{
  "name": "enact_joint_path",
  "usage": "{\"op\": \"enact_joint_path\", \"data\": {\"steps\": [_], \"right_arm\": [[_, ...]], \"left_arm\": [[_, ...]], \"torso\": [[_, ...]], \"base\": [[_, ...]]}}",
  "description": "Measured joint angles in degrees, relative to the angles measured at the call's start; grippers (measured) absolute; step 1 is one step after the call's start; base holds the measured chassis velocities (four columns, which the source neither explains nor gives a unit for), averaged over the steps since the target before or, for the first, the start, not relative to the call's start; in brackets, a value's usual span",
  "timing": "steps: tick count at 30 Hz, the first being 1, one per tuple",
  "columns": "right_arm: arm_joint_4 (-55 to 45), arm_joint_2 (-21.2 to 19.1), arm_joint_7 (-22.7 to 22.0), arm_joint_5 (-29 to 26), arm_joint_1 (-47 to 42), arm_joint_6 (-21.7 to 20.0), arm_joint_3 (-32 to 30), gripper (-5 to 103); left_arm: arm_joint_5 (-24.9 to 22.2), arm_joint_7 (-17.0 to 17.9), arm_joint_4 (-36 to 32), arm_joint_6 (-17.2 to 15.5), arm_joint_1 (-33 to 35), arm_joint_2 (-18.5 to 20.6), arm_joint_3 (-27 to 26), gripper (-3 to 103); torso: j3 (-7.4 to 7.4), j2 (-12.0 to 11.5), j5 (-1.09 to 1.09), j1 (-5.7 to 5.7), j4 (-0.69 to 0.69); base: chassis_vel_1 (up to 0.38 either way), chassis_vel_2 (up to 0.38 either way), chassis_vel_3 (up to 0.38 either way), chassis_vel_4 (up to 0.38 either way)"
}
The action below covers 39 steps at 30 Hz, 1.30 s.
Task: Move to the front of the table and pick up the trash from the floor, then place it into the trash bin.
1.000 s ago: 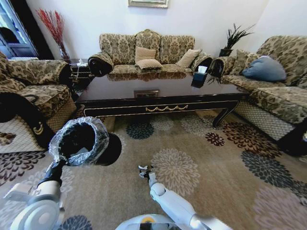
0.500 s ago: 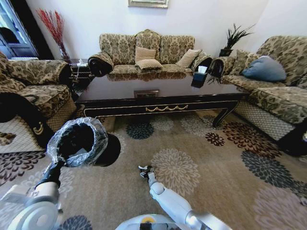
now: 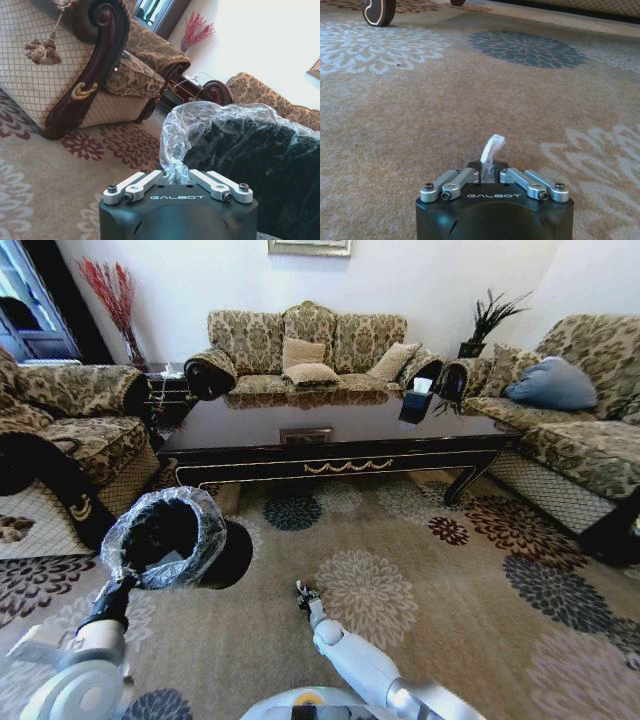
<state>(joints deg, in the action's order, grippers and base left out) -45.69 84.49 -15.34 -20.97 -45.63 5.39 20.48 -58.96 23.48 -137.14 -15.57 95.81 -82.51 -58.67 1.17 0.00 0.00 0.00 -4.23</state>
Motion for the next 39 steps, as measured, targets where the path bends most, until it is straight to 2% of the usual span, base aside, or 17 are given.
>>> {"op": "enact_joint_path", "data": {"steps": [2,3,5,9,11,13,15,17,19,22,23,26,29,32,33,36,39], "right_arm": [[-1.54,-0.95,-0.29,0.01,-0.6,0.03,0.0,7],[-1.54,-0.95,-0.29,0.01,-0.6,0.03,0.0,7],[-4.03,-2.0,-0.64,-0.08,-1.29,0.11,0.0,1],[-11.58,-4.7,-1.69,-0.68,-2.95,0.78,-0.19,0],[-15.7,-6.03,-1.97,-0.16,-3.52,2.3,-0.9,0],[-21.61,-7.75,-2.04,2.79,-3.55,5.38,-3.08,0],[-23.15,-8.21,-2.04,3.05,-3.37,5.95,-3.56,0],[-29.81,-9.78,-1.85,0.99,-1.67,7.36,-4.93,0],[-31.34,-10.15,-1.69,-0.12,-1.23,7.62,-5.03,0],[-40.78,-12.09,-0.73,-8.54,0.71,8.7,-4.3,0],[-40.78,-12.09,-0.73,-8.54,0.71,8.7,-4.3,0],[-48.16,-12.96,-0.26,-12.18,1.83,9.8,-2.02,0],[-51.5,-13.45,0.4,-11.76,2.34,11.58,0.9,0],[-53.66,-14.26,1.41,-8.87,2.47,14.71,6.43,0],[-53.66,-14.26,1.41,-8.87,2.47,14.71,6.43,0],[-52.5,-14.28,2.23,-3.74,2.33,17.94,11.9,0],[-51.45,-13.93,2.4,-1.77,2.15,18.79,13.82,0]], "left_arm": [[0.24,0.0,0.39,0.0,-0.1,0.06,0.26,4],[0.24,0.0,0.39,0.0,-0.1,0.06,0.26,4],[0.36,0.0,0.79,0.0,-0.28,0.18,0.49,4],[1.2,0.0,1.92,0.0,-0.66,0.41,1.23,4],[1.56,0.14,2.57,-0.08,-0.72,0.47,1.88,4],[2.5,0.76,3.8,-0.98,-0.56,0.55,3.4,4],[3.49,0.91,4.47,-1.17,-0.49,0.64,4.08,4],[7.36,1.04,7.03,-1.47,-0.4,1.37,6.52,4],[8.06,1.08,7.63,-1.48,-0.45,1.61,7.05,4],[10.19,1.18,9.49,-1.62,-1.15,2.92,9.18,4],[10.19,1.18,9.49,-1.62,-1.15,2.92,9.18,4],[11.86,1.92,9.97,-2.72,-1.43,3.83,10.77,4],[13.38,3.61,10.19,-4.89,-1.19,4.97,12.45,4],[15.26,4.8,10.41,-7.0,-0.56,7.36,15.21,4],[15.26,4.8,10.41,-7.0,-0.56,7.36,15.21,4],[16.04,4.86,10.73,-7.57,-0.81,8.48,17.31,4],[16.24,4.86,11.1,-7.57,-1.1,8.45,18.04,4]], "torso": [[0.0,0.0,-0.01,0.0,-0.01],[0.0,0.0,-0.01,0.0,-0.01],[0.01,0.0,-0.02,0.0,-0.02],[0.0,0.0,-0.01,0.0,-0.02],[0.0,0.0,-0.01,0.0,-0.01],[0.0,0.0,0.0,0.0,0.0],[0.0,0.0,0.0,0.0,0.0],[0.0,0.0,-0.01,0.0,0.0],[0.0,0.0,-0.01,0.0,0.0],[0.0,0.0,-0.01,0.0,0.01],[0.0,0.0,-0.01,0.0,0.01],[0.0,0.0,0.0,0.0,-0.01],[0.0,0.0,0.0,0.0,0.0],[0.0,0.0,-0.01,0.0,0.01],[0.0,0.0,-0.01,0.0,0.01],[0.0,0.0,0.0,0.0,-0.01],[0.0,0.0,0.0,0.0,-0.01]], "base": [[0.0,0.0,0.0,0.0],[0.0,0.0,0.0,0.0],[0.0,0.0,0.0,0.0],[0.0,0.0,0.0,0.0],[0.0,0.0,0.0,0.0],[0.0,0.0,0.0,0.0],[0.0,0.0,0.0,0.0],[0.0,0.0,0.0,0.0],[0.0,0.0,0.0,0.0],[0.0,0.0,0.0,0.0],[0.0,0.0,0.0,0.0],[0.0,0.0,0.0,0.0],[0.0,0.0,0.0,0.0],[0.0,0.0,0.0,0.0],[0.0,0.0,0.0,0.0],[0.0,0.0,0.0,0.0],[0.0,0.0,0.0,0.0]]}}
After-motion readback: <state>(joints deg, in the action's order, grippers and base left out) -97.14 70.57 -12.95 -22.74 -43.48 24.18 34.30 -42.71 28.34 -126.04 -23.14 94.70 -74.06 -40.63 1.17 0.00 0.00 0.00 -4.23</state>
